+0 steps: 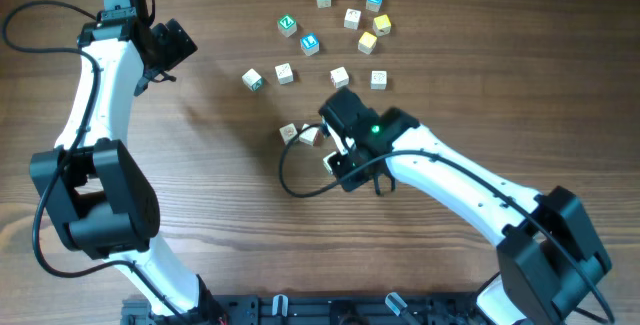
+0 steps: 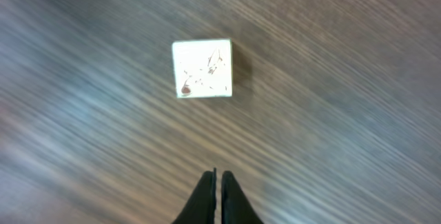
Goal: Form a circle
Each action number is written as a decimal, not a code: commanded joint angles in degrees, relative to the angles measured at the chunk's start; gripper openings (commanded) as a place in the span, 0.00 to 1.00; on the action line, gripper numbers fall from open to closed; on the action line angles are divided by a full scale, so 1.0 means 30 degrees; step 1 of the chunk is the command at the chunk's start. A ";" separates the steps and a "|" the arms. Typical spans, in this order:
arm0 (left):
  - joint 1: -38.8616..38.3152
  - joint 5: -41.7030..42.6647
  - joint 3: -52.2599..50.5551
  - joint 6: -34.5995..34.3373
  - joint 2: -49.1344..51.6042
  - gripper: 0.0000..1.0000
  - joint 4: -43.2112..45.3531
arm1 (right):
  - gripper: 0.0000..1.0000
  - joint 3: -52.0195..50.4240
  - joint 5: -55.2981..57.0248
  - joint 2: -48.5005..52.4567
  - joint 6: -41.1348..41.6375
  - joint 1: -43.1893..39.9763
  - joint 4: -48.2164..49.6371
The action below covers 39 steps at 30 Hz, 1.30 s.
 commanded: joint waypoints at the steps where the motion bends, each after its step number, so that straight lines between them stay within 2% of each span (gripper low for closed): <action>1: 0.0029 0.0022 0.0000 -0.0168 -0.0015 1.00 0.0066 | 0.04 -0.2135 -0.0036 0.0233 0.1129 -0.0087 0.1712; 5: 0.0036 0.0022 0.0000 -0.0168 -0.0015 1.00 0.0058 | 0.04 -0.4007 -0.0044 0.0430 -0.0852 -0.0087 0.5923; 12: 0.0036 0.0022 0.0000 -0.0168 -0.0015 1.00 0.0058 | 0.04 -0.4109 -0.0109 0.0663 -0.0954 -0.0087 0.8072; 17: 0.0036 0.0022 0.0000 -0.0168 -0.0015 1.00 0.0058 | 0.04 -0.4014 -0.0189 0.0656 -0.1217 -0.0087 0.8051; 21: 0.0036 0.0022 0.0000 -0.0160 -0.0015 1.00 0.0058 | 0.04 -0.0131 -0.0226 0.0364 0.0226 -0.0087 0.2856; 22: 0.0036 0.0022 0.0000 -0.0168 -0.0015 1.00 0.0058 | 0.11 0.1960 -0.0350 0.0364 0.0102 -0.0087 0.0430; 24: 0.0022 0.0022 0.0000 -0.0168 -0.0015 1.00 0.0058 | 0.43 0.4291 -0.0721 0.0364 0.0073 -0.0095 -0.2688; 26: 0.0022 0.0022 0.0000 -0.0168 -0.0015 1.00 0.0058 | 0.57 0.4583 -0.1253 0.0379 0.0073 -0.0087 -0.3985; 28: 0.0022 0.0022 0.0000 -0.0160 -0.0015 1.00 0.0058 | 0.62 0.4393 -0.1035 0.0736 0.0036 -0.0087 -0.4357; 32: 0.0022 0.0022 0.0000 -0.0168 -0.0015 1.00 0.0058 | 0.64 0.4320 -0.1042 0.2484 0.0095 -0.0036 -0.3759; 34: 0.0022 0.0022 0.0000 -0.0168 -0.0015 1.00 0.0058 | 0.74 0.4320 -0.0925 0.3643 0.0058 0.0036 -0.3439; 39: 0.0022 0.0022 0.0000 -0.0168 -0.0015 1.00 0.0058 | 0.76 0.4320 -0.0525 0.5909 -0.0947 0.0036 -0.1647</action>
